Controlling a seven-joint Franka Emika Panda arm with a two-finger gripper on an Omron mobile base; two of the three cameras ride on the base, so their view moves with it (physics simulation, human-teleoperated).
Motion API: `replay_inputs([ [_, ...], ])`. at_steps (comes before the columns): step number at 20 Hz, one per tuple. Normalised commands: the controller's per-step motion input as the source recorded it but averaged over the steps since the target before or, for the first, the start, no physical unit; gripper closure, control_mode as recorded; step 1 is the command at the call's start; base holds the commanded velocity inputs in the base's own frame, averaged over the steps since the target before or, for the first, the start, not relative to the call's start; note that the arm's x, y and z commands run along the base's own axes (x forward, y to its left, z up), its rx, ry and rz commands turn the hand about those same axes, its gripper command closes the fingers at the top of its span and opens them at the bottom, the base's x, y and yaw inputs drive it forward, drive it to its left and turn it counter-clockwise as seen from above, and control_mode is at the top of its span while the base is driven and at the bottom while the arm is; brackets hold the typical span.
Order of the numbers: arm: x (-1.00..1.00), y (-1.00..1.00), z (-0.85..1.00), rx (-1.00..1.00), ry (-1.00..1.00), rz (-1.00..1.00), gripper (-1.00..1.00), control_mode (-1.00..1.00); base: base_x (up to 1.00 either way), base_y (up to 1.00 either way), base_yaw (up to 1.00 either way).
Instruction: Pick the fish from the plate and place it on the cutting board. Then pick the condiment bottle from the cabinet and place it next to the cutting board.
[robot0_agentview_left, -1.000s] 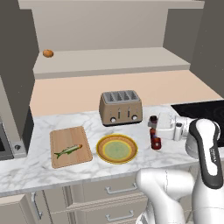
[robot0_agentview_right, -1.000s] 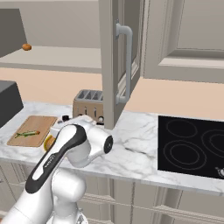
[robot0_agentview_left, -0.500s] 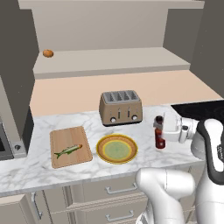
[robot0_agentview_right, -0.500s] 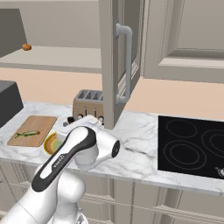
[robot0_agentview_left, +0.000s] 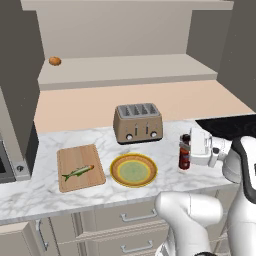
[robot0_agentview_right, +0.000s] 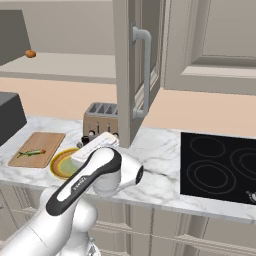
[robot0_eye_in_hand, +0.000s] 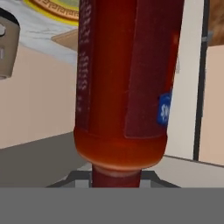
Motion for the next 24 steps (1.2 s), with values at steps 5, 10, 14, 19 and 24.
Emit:
replay_inputs([
  [5,0.0,-0.16,-0.06,0.0,-0.01,0.05,1.0,-1.0,0.0,0.0,0.0],
  [10,0.0,-0.19,-0.04,0.0,0.0,0.03,1.0,-1.0,0.0,0.0,0.0],
  [14,-0.01,-0.25,-0.04,0.0,0.0,0.01,1.0,-1.0,0.0,0.0,0.0],
  [19,-0.06,-0.16,-0.12,0.0,0.0,0.0,1.0,-1.0,0.0,0.0,0.0],
  [24,0.0,0.0,-0.25,0.0,-0.02,0.0,1.0,-1.0,0.0,0.0,0.0],
])
